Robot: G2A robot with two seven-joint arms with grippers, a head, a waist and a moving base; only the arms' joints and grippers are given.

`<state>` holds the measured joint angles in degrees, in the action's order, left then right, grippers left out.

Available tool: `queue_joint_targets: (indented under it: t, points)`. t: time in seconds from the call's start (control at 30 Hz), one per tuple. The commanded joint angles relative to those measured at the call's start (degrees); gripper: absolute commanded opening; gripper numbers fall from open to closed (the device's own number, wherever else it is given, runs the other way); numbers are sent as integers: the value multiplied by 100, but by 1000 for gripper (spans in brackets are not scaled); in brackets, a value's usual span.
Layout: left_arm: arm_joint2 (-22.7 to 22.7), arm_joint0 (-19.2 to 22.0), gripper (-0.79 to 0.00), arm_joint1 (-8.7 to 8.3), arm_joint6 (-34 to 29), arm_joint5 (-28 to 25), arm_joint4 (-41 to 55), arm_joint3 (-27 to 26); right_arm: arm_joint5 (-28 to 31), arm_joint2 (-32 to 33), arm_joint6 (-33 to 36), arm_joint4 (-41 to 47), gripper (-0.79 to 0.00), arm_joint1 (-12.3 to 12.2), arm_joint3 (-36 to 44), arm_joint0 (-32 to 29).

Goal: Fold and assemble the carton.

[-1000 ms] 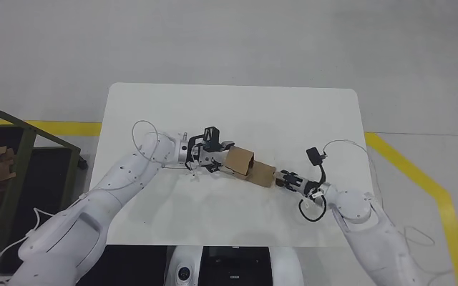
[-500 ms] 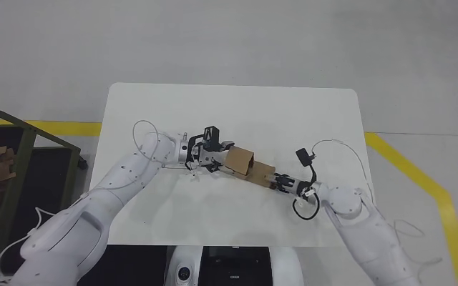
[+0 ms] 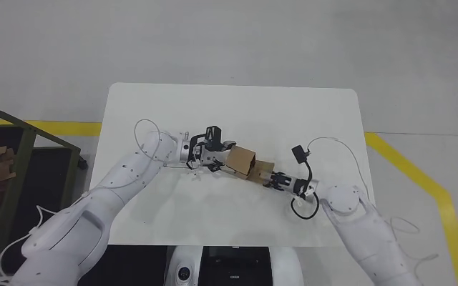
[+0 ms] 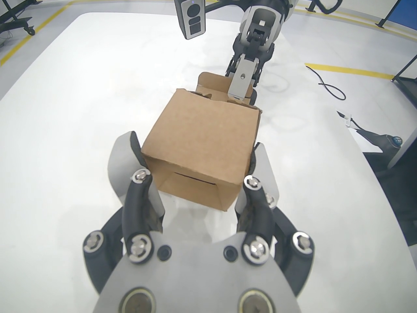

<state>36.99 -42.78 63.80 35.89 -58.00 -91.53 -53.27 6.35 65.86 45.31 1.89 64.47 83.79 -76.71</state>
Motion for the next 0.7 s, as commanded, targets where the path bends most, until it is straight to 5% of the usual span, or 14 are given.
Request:
queue_joint_targets:
  t: [0.0, 0.3, 0.5, 0.67]
  points:
    - [-4, 2, -271, 1, -7, 0, -4, 0, 6, 6, -27, -42, -597, -5, 95, -14]
    - [-42, 18, -240, 5, -69, 0, 12, 5, -21, -29, -122, -142, -591, -10, 393, -22]
    - [-71, 35, -240, 7, -104, 0, 62, 28, 134, -17, -210, 149, -483, 5, 396, -41]
    - [-105, 60, -222, 8, -126, 0, 95, 44, 282, -130, -144, 375, -480, 41, 234, 69]
